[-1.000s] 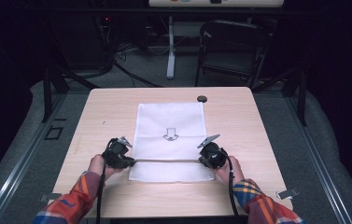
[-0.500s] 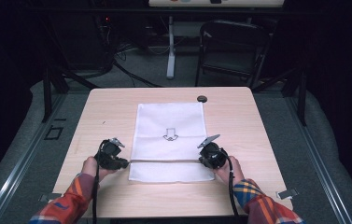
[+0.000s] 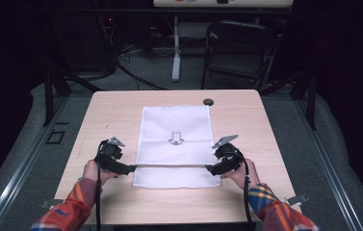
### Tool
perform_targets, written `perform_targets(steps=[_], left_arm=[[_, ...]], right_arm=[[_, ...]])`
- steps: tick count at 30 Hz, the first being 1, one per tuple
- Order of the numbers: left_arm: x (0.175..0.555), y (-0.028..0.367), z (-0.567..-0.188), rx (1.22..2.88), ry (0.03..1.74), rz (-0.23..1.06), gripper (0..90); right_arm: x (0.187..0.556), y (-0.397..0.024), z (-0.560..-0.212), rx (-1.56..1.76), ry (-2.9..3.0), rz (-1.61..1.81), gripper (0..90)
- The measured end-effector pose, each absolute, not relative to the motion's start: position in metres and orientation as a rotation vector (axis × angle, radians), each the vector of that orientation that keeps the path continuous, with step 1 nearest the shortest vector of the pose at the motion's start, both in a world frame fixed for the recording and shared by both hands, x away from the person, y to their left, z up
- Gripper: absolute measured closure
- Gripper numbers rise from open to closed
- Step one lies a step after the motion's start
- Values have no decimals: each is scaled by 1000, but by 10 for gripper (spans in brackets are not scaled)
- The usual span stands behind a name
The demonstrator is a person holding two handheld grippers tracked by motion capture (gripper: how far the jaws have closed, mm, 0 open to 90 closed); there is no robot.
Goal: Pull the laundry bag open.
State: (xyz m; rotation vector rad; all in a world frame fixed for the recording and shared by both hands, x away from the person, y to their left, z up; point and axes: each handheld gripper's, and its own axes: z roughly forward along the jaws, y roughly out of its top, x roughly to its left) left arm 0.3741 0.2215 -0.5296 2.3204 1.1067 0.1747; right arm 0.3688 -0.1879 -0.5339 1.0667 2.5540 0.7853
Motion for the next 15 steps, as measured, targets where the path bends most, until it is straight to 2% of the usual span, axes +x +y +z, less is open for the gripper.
perform_targets(steps=[3,6,15], left_arm=[[372,227,-527,2299,1134,192,95],[370,234,-526,2280,1153,201,64],[370,250,-531,2231,1233,214,29]], right_arm=[[366,-202,-531,1116,2564,779,69],[361,-212,-527,1163,2571,753,15],[352,-240,-526,1227,2539,736,1]])
